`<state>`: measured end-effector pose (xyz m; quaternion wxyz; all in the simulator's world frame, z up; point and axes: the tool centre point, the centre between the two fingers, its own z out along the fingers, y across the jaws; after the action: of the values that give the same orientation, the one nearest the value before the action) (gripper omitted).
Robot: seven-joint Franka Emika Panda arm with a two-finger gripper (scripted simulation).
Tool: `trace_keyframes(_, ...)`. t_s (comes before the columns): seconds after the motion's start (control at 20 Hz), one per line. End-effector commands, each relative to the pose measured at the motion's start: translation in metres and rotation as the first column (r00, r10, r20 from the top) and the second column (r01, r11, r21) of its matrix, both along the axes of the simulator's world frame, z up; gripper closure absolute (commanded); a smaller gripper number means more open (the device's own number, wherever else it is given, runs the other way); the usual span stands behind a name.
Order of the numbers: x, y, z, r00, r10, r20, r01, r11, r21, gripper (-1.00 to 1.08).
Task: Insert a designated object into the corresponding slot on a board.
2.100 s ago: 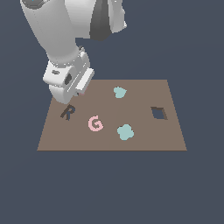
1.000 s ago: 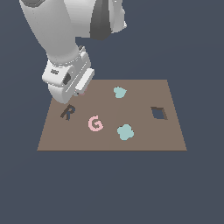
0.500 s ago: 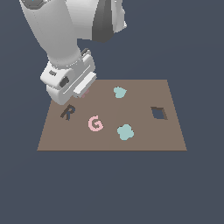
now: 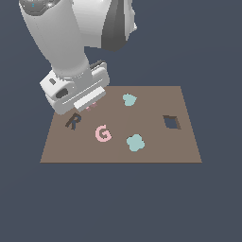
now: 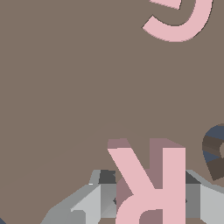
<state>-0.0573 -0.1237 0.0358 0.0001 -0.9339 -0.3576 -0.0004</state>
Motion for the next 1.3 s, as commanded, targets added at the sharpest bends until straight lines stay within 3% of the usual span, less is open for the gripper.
trace_keyframes(0.0, 0.007, 0.001, 0.001, 0.995, -0.101, 0.001, 0.101, 0.995, 0.000, 1.08)
trace_keyframes(0.25, 0.022, -0.001, 0.002, 0.952, -0.306, 0.001, 0.306, 0.952, 0.000, 1.08)
trace_keyframes(0.45, 0.033, -0.004, 0.002, 0.886, -0.463, 0.001, 0.463, 0.886, 0.001, 1.08)
trace_keyframes(0.85, 0.053, -0.017, 0.004, 0.693, -0.721, 0.001, 0.721, 0.693, 0.001, 1.08)
trace_keyframes(1.25, 0.063, -0.030, 0.004, 0.508, -0.861, 0.000, 0.861, 0.508, 0.001, 1.08)
